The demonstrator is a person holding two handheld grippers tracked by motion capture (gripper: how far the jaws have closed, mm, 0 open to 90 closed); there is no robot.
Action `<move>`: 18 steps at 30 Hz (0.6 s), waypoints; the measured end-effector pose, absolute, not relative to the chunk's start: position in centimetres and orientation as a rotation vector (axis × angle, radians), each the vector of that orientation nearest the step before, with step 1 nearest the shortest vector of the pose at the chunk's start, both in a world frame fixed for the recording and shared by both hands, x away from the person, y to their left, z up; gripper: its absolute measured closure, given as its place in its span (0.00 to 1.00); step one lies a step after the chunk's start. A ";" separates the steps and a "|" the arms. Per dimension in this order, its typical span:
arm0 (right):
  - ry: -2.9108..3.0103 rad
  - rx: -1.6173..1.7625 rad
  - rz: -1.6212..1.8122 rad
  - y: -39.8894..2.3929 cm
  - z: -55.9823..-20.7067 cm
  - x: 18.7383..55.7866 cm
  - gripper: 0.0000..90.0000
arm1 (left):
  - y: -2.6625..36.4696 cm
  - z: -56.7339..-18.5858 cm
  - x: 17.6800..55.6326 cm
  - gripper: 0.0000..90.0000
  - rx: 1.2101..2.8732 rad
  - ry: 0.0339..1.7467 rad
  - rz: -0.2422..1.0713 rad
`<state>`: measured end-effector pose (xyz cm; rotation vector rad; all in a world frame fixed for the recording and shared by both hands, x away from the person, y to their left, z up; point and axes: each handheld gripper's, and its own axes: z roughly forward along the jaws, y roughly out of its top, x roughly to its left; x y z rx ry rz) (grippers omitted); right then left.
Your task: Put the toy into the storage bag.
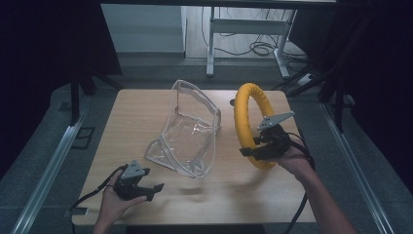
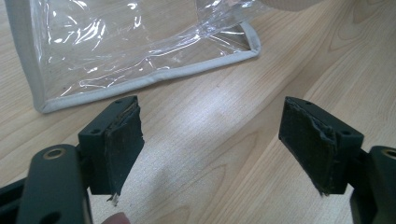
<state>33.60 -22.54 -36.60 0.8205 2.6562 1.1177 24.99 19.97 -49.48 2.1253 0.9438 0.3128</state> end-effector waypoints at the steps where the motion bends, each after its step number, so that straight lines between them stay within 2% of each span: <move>1: 2.644 0.824 1.136 -22.5 -36.4 33.6 0.57 | 20.0 -49.5 25.0 0.24 2.126 0.944 0.312; 18: 2.548 0.810 1.333 -22.2 -35.4 33.6 0.57 | 19.9 -49.6 25.0 0.24 2.119 0.946 0.309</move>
